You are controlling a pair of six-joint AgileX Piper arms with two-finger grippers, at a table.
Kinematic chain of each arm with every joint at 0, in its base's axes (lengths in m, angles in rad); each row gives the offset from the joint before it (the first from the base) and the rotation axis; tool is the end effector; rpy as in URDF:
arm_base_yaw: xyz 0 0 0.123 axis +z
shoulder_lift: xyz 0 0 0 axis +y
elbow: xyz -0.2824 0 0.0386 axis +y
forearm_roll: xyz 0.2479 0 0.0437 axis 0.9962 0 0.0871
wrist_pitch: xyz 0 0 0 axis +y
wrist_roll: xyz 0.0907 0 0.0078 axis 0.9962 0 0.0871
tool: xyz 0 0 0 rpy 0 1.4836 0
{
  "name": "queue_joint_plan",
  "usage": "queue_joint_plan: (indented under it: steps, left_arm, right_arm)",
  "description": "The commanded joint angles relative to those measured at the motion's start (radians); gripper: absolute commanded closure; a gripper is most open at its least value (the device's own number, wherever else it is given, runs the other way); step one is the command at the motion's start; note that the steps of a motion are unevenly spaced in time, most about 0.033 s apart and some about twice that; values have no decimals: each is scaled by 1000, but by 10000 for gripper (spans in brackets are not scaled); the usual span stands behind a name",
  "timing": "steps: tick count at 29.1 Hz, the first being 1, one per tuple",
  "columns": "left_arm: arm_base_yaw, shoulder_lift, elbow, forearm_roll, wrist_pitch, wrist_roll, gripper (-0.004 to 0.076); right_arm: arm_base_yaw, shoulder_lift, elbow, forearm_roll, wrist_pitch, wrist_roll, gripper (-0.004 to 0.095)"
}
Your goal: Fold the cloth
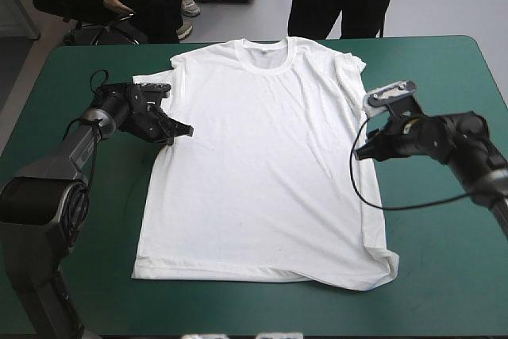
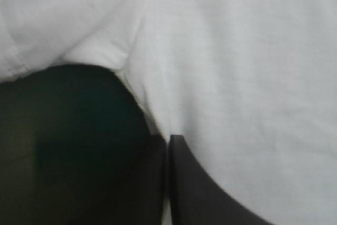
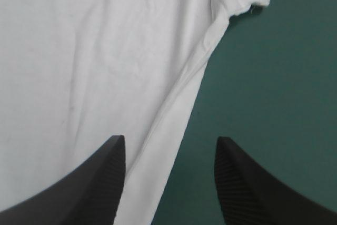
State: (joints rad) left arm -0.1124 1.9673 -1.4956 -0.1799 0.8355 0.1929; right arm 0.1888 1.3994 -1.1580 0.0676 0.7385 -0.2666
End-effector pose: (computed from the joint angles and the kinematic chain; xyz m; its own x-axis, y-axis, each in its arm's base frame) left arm 0.4129 -0.0588 0.2103 -0.9167 0.1747 -0.3592 0.2236 0.9697 -0.0988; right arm 0.2920 0.0600 0.3202 -0.7001 -0.3523 -0.6211 -0.3747 0.9217 -0.1004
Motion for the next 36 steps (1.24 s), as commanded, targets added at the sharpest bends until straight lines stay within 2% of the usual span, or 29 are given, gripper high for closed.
queue_joint_plan:
  steps: [1,5,9,16,21,25,28,30,36]
  left_arm:
    - [1,-32,-17,29,5,-8,741]
    - [1,-32,-17,29,9,-3,741]
    - [1,-32,-17,30,14,3,741]
    - [1,-32,-17,30,16,8,741]
    - [1,-32,-17,27,16,10,741]
    - [1,-32,-17,27,16,11,741]
    - [1,-32,-17,30,11,13,741]
    - [1,-34,-17,30,1,13,741]
    - [1,-62,-17,26,-46,11,741]
  right_arm:
    - [-7,132,-165,-15,-11,-10,401]
    - [-7,343,-348,-8,34,2,402]
    - [-9,462,-447,-48,109,50,402]
    - [-39,513,-475,-60,81,79,402]
    - [-49,540,-475,-36,103,75,419]
    - [-49,561,-469,4,118,46,538]
    - [-49,568,-469,22,127,17,722]
    - [-49,568,-469,22,127,0,900]
    - [-49,554,-469,-3,116,-2,921]
